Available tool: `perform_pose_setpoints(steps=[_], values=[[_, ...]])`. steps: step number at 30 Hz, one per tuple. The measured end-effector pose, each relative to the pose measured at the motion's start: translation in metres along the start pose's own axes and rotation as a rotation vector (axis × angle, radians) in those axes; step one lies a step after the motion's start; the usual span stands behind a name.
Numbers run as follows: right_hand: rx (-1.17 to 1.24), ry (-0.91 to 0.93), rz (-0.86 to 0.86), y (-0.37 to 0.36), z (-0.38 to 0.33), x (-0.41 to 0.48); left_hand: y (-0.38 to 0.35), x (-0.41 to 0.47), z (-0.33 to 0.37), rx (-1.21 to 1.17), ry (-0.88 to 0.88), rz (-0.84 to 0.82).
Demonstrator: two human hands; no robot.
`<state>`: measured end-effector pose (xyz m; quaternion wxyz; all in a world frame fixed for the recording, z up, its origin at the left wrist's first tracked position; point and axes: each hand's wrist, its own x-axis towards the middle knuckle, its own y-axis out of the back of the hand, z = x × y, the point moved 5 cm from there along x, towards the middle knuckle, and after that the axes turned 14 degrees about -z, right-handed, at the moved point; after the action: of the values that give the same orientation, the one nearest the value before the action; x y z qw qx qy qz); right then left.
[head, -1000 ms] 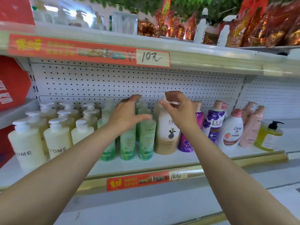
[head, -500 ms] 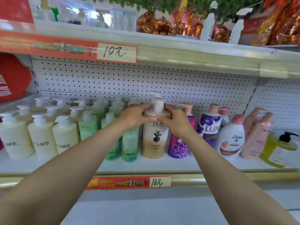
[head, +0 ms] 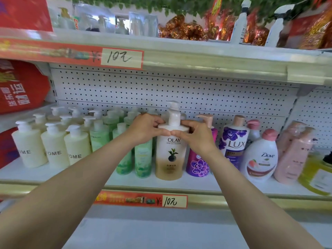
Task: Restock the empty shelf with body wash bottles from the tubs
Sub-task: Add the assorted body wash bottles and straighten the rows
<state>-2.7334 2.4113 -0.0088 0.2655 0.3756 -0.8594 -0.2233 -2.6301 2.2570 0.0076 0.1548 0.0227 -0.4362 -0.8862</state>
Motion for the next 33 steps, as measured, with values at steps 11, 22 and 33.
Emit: perform_pose_setpoints(steps=[11,22,33], values=[[0.228,-0.164,-0.045,-0.049,0.063,-0.029,-0.01,-0.005,-0.011,-0.074,-0.049,0.041],[0.19,-0.136,-0.066,-0.047,0.062,-0.031,-0.013,-0.005,-0.013,-0.047,-0.048,0.091],[-0.052,-0.069,0.423,0.042,0.029,-0.04,-0.02,0.005,0.017,0.119,-0.001,0.248]])
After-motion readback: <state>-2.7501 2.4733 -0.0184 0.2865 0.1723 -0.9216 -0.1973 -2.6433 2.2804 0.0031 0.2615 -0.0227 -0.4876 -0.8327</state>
